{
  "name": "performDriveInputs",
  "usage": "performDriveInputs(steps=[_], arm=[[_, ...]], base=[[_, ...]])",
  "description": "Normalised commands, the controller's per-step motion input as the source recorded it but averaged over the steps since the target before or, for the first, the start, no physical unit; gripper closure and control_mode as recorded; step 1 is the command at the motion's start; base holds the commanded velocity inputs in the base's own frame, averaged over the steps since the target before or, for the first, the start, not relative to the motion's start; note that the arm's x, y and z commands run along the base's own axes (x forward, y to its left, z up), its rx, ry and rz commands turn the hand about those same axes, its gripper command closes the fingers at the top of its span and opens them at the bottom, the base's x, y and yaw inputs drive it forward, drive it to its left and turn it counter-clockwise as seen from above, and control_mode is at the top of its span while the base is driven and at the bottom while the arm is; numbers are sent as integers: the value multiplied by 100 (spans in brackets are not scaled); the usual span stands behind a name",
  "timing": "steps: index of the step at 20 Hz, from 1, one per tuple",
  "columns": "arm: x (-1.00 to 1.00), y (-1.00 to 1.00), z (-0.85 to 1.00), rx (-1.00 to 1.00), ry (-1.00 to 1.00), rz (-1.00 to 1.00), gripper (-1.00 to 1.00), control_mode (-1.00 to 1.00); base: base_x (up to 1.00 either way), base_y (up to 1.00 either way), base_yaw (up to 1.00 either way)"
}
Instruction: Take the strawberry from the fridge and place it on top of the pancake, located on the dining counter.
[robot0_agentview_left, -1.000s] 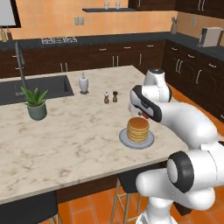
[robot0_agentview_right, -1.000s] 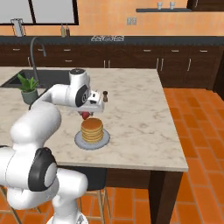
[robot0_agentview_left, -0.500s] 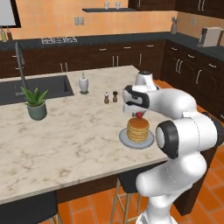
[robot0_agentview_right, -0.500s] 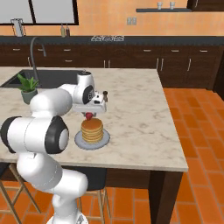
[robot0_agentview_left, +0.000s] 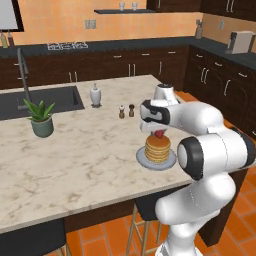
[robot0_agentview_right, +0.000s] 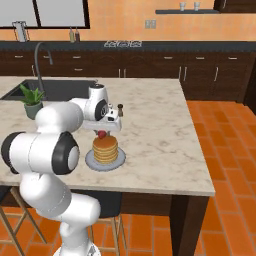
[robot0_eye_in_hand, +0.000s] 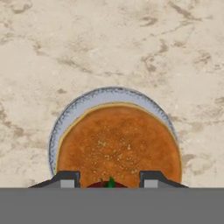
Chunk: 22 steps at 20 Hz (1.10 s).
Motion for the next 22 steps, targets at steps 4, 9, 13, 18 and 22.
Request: performDriveInputs(steps=[4,9,13,18,22], arm=[[-14,0,0,0,0,0,100,-100],[1,-4,-1,0,0,0,100,-100],[-9,-16,0,0,0,0,100,-100],[-7,0,-5,0,-2,0,100,-100],[0,2,-29,0,-1,0,100,-100]], base=[[0,0,0],[0,0,0],[0,0,0],[0,0,0],[0,0,0]])
